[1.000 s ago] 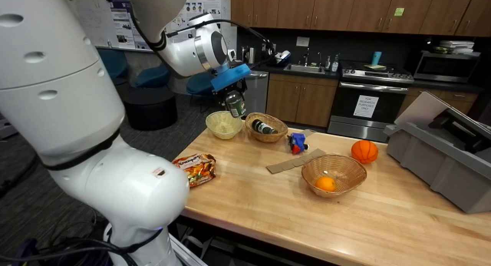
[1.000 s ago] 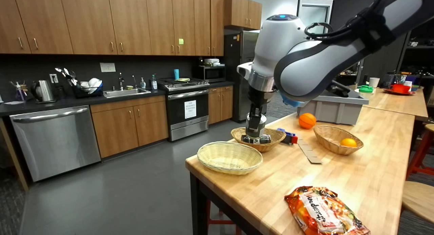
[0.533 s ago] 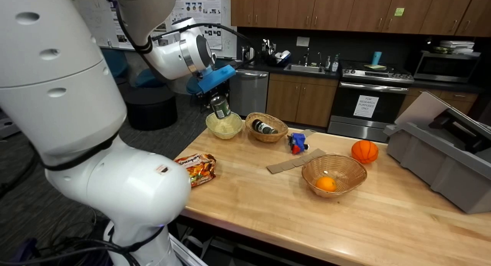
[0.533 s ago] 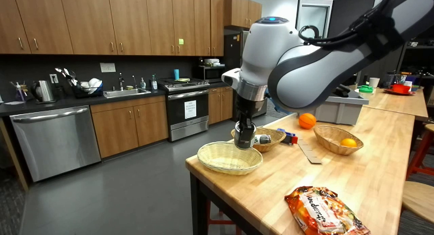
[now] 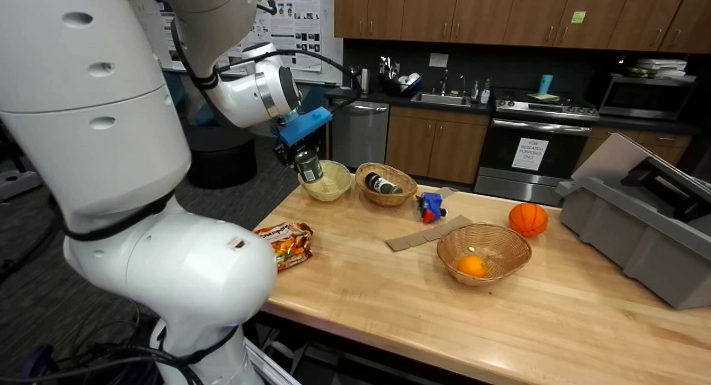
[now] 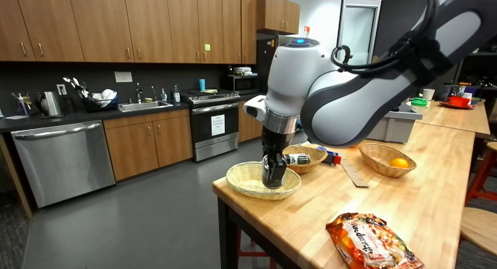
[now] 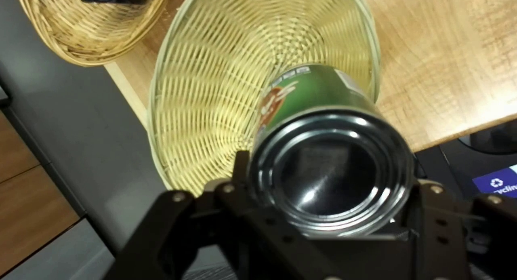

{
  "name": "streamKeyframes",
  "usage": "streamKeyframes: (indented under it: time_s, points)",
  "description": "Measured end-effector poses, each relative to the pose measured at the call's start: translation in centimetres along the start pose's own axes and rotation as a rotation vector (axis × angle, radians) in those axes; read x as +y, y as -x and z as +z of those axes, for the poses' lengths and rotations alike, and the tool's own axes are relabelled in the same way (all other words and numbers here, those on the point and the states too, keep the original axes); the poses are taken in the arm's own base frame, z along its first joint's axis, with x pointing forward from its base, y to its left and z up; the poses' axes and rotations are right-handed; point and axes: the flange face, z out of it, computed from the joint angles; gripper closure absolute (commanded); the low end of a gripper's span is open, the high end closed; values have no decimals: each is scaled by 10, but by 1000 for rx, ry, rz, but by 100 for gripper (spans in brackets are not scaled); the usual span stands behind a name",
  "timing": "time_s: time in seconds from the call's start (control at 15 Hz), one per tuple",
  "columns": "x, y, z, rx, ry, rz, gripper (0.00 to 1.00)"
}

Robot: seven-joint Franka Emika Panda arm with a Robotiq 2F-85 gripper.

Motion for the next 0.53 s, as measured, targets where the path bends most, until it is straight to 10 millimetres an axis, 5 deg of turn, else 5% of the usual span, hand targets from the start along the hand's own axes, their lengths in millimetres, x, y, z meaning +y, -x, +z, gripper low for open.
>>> streamKeyframes:
  time_s: [0.07, 0.13, 0.53]
  points:
    - [0, 1, 6, -4, -3, -4, 50]
    - [0, 2, 13, -11, -4, -8, 9]
    - [23, 20, 41, -51, 9, 52, 0]
